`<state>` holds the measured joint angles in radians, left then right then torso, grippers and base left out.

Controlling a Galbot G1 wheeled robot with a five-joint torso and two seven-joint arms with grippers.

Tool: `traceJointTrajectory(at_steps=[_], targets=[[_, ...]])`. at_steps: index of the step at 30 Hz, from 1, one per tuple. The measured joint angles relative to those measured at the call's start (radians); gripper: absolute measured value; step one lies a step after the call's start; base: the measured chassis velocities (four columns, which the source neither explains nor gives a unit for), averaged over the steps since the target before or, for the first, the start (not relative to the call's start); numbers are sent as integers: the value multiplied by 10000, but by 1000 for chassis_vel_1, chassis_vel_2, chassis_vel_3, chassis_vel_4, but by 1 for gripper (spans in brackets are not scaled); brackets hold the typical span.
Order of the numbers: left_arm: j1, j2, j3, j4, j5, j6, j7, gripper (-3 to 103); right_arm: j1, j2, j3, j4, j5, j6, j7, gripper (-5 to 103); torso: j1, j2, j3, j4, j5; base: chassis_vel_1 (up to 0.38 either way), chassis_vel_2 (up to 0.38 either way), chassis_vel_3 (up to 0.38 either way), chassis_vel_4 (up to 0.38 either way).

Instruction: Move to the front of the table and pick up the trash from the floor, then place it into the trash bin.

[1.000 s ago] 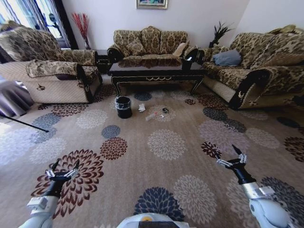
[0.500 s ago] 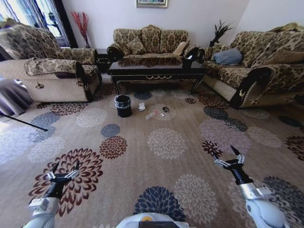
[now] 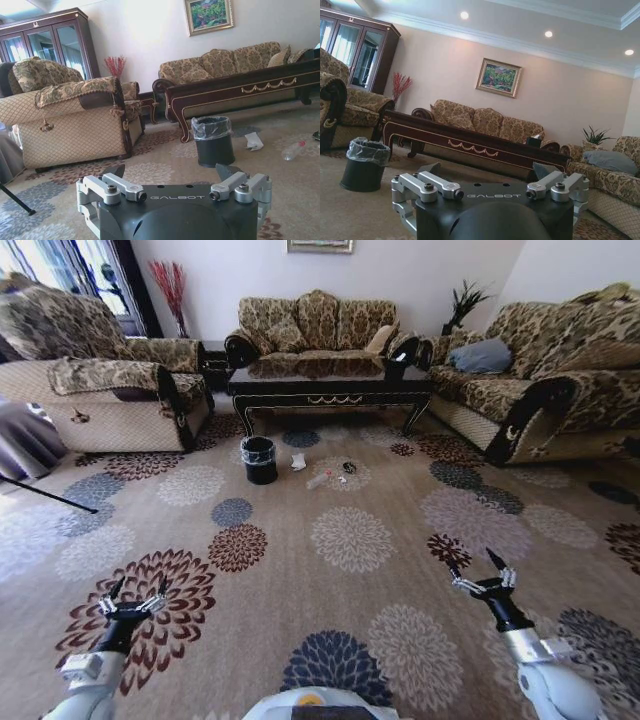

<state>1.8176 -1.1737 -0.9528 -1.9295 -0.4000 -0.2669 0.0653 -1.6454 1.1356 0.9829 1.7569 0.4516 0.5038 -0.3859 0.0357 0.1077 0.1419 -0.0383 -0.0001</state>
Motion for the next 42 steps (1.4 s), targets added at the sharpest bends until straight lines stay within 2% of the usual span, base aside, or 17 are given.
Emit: traceJointTrajectory(at_steps=[27, 30, 39, 42], targets=[[-7, -88, -13, -42, 134, -79, 3, 100, -49, 192, -9, -111, -44, 138, -135, 100, -86, -1005, -914, -1, 0, 0, 0, 0, 0], [31, -124, -8, -66, 196, -80, 8, 100, -103, 201, 16, -112, -32, 199, -152, 100, -79, -1081, -1075, 0, 0, 0, 0, 0, 0], [134, -177, -47, -87, 220, -149, 12, 100, -67, 209, -4, -206, -74, 210, -158, 100, -85, -1081, -1114, -1, 0, 0, 0, 0, 0], [181, -184, -63, -79, 211, -475, 9, 100, -66, 214, -13, -194, -100, 210, -159, 100, -85, -1081, -1105, 0, 1, 0, 0, 0, 0]])
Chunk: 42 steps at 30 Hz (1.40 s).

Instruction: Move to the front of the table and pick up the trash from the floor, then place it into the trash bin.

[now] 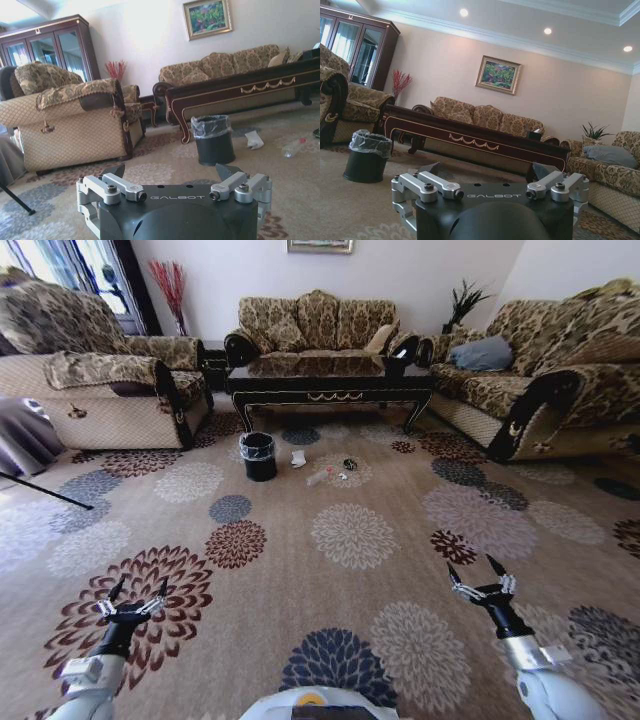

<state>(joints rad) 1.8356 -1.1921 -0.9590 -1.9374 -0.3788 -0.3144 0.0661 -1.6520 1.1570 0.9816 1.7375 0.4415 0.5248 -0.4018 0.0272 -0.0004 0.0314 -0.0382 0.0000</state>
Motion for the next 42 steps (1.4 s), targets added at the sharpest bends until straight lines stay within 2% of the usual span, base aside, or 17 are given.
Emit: traceJointTrajectory(at_steps=[3, 7, 14, 27, 42], targets=[[14, 28, -46, 5, 12, -280, 86, 100, 8, 12, 3, 107, -35, -100, -17, 100, 0, 0, 18, 0, -1, 0, 0, 0, 0], [28, 49, -62, -89, 132, -298, 163, 100, 2, 48, 17, 140, -125, -128, -59, 100, 2, 0, 31, -1, 0, 0, 0, 0, 0], [57, 239, 100, -28, 325, -292, 596, 100, -7, 109, 71, 73, -118, 228, -606, 100, 7, 0, 52, -1, 1, 0, 0, 0, 0], [-82, 317, 222, 27, 401, -360, 653, 100, -98, 53, 82, 173, -89, 289, -959, 100, 15, -1, 75, 0, -4, -87, 104, 82, -90], [-311, 301, 137, 305, 226, -403, 596, 100, 178, 17, -36, -5, -137, 106, -946, 100, 20, -2, 91, 1, 0, -234, 229, 229, -230]])
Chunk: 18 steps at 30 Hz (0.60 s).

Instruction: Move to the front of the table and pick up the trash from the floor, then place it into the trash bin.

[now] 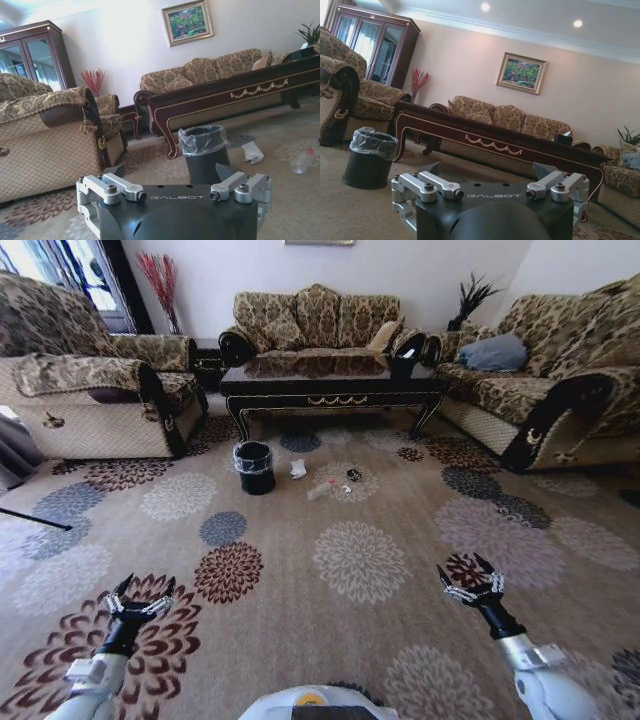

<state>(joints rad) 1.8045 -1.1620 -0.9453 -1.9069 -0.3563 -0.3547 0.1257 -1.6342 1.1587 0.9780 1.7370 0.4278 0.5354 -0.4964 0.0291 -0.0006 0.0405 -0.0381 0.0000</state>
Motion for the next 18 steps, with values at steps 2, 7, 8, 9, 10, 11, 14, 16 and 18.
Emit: traceJointTrajectory(at_steps=[2, 7, 8, 9, 10, 11, 14, 16, 18], targets=[[-59, 1, -2, 0, -38, 35, -11, 100, 16, 5, -10, -26, -5, -8, 3, 100, -1, 1, 0, -1, 3, -194, 197, 176, -198], [-95, -3, 12, -13, -51, 110, -23, 100, 27, 35, -19, -50, -10, -32, 13, 100, -2, 1, -2, -3, 2, -157, 152, 153, -162], [-92, -12, 16, -14, -47, 112, -23, 100, 28, 34, -18, -49, -10, -39, 15, 100, -3, 0, -2, -3, 1, -174, 138, 153, -159], [-92, -12, 16, -14, -47, 112, -23, 100, 28, 34, -18, -49, -10, -39, 15, 100, -3, 0, -2, -3, 1, -174, 138, 153, -159], [-80, -21, 20, -14, -41, 113, -22, 100, 33, 29, -19, -47, -10, -48, 16, 100, -2, 0, 0, -3, 0, -174, 159, 168, -159], [-63, -26, 22, -14, -41, 113, -23, 100, 42, 25, -19, -45, -10, -57, 18, 100, -2, 1, 0, -3, -1, -181, 159, 170, -171], [-6, -30, 23, -13, -41, 113, -22, 100, 60, 22, -33, -27, -17, -89, 22, 100, -2, 0, 2, -2, 1, -175, 178, 178, -183], [2, -31, 23, -13, -41, 114, -23, 100, 64, 23, -36, -22, -20, -97, 22, 100, -2, 0, 2, -2, 1, -171, 173, 205, -166], [45, -50, 19, -11, -41, 102, -22, 100, 75, 66, -67, 17, -59, -122, 27, 100, -2, 0, 4, -3, -1, -202, 189, 219, -195]])
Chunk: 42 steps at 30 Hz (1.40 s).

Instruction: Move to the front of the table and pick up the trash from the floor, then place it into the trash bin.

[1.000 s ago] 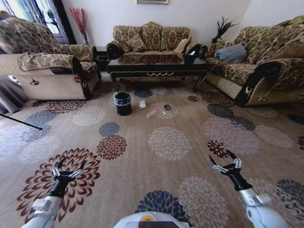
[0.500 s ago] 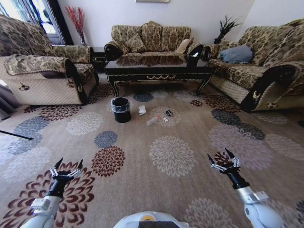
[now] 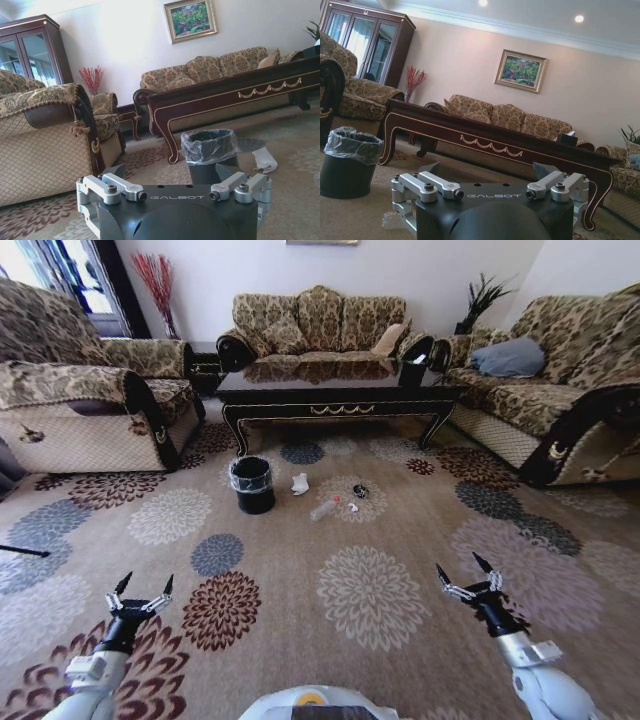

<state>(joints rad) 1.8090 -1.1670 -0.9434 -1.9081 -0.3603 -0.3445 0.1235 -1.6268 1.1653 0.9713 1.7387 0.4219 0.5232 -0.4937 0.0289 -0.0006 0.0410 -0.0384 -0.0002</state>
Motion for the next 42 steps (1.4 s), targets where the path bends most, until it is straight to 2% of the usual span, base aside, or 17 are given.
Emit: traceJointTrajectory(at_steps=[42], targets=[[82, -152, 39, 105, -9, -59, -8, 100, -207, 452, -23, 166, -153, -46, -90, 100, 1, 4, 3, 1, 0, -171, 175, 170, -169]])
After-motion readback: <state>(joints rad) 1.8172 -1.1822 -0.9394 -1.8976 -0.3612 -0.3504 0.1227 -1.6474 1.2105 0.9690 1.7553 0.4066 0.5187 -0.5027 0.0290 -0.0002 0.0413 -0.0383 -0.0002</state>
